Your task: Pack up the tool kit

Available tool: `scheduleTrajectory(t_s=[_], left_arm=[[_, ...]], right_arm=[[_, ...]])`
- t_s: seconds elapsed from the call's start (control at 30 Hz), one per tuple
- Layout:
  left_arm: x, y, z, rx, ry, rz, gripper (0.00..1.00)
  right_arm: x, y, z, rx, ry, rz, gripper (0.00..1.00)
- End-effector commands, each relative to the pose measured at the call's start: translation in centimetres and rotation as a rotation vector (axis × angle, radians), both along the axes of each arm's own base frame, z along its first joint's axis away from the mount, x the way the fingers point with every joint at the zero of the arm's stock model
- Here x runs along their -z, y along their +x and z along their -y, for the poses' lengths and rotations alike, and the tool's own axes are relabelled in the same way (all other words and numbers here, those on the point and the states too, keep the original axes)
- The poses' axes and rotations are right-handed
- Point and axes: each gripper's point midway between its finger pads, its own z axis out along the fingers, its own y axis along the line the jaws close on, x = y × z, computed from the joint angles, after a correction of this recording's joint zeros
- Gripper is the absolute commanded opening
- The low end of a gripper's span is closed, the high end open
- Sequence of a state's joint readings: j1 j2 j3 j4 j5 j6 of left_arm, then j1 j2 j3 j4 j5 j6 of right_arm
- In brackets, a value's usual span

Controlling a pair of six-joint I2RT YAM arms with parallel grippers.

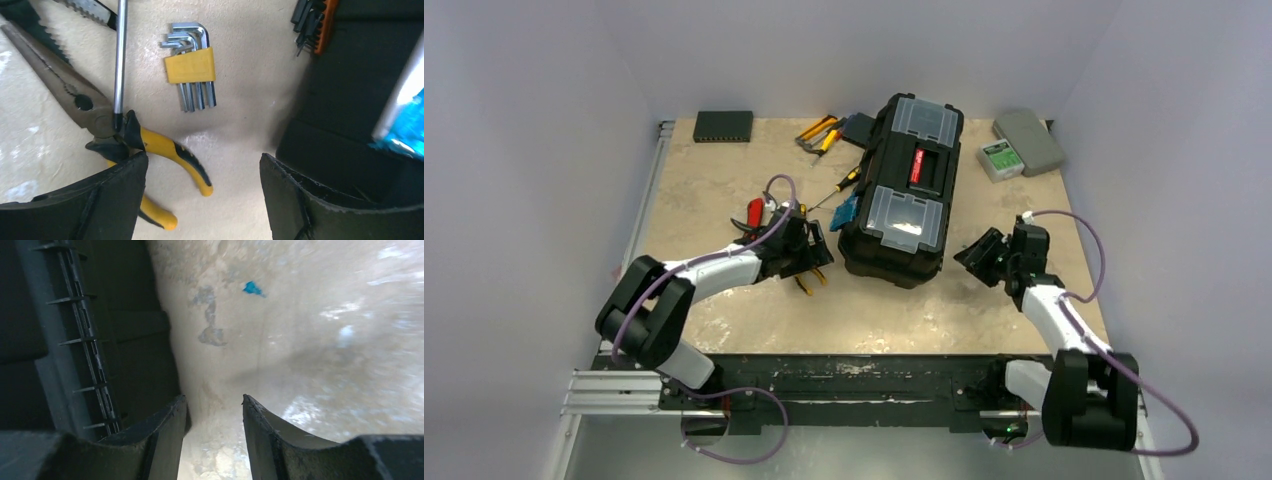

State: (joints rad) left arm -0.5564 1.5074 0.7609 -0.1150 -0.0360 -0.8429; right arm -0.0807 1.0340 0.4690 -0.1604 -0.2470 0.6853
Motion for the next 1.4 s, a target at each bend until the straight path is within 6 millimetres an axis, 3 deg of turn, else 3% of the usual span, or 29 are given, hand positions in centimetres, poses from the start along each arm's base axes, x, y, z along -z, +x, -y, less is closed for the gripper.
scheduleTrajectory(t_s=[0.0,0.13,0.27,0.4,0.6,0.77,0.97,1.17,1.37], left_arm=[[-2.4,3.2,3.2,0.014,-0.14,0.083,0.79],[-2.6,3.6,5.5,0.069,-0.207,0.082,0.79],[-3.9,2.7,10.3,0.218,-0.289,0.098,0.78],[-5.1,1.3,13.6,0.286,-0.34,0.131,0.78],[-7.1,-0.6,16.1,0.357,-0.393,0.168,0.77],[-9.8,-1.7,17.3,0.415,-0.42,0.227,0.77],[-12.5,-2.9,18.5,0.511,-0.43,0.297,0.78],[-12.1,-4.9,22.3,0.608,-0.428,0.297,0.78],[-10.9,-6.8,26.7,0.695,-0.42,0.273,0.78]], right_arm=[[-1.0,2.8,-3.4,-0.14,0.18,0.094,0.44],[-1.1,3.2,-6.3,-0.276,0.312,0.113,0.44],[-1.6,3.4,-7.2,-0.36,0.212,0.066,0.46],[-4.2,2.8,-8.5,-0.425,0.287,0.133,0.46],[-8.6,1.8,-9.2,-0.472,0.306,0.218,0.46],[-11.3,1.1,-8.4,-0.445,0.243,0.258,0.46],[-13.7,0.1,-5.4,-0.299,0.068,0.287,0.49],[-14.6,-1.5,-3.5,-0.201,-0.009,0.307,0.5],[-12.8,-2.3,-1.5,-0.097,-0.078,0.249,0.5]])
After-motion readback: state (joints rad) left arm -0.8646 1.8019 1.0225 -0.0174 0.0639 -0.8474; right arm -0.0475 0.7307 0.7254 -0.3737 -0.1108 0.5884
